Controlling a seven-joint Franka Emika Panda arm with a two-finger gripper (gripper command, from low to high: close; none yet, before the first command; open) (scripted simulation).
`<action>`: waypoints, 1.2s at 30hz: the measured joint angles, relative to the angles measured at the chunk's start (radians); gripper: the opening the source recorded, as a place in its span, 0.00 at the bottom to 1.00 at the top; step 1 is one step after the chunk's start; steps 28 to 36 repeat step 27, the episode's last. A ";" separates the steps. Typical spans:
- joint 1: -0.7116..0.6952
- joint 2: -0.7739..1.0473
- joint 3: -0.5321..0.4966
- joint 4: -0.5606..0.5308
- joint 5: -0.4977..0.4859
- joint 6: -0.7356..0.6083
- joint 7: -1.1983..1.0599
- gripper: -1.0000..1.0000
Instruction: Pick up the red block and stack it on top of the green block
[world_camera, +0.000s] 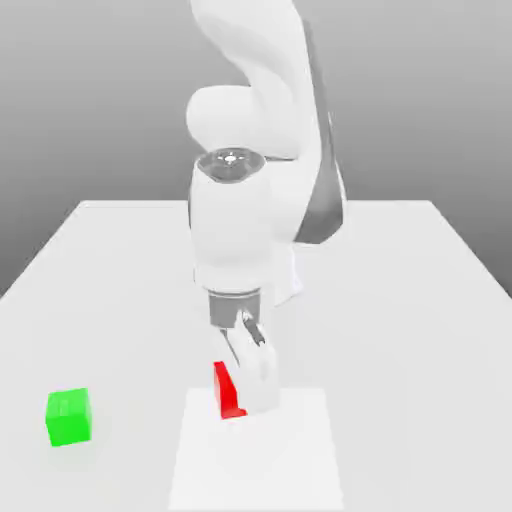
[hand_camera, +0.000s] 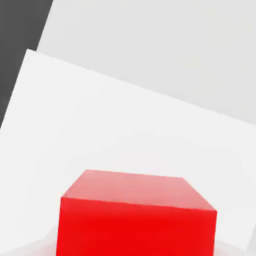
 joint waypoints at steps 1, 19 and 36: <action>0.000 -0.009 0.001 -0.003 0.005 -0.009 -0.004 0.00; -0.252 0.089 -0.290 0.202 -0.009 -0.119 0.472 0.00; -0.242 0.189 -0.303 0.204 -0.037 -0.032 0.495 1.00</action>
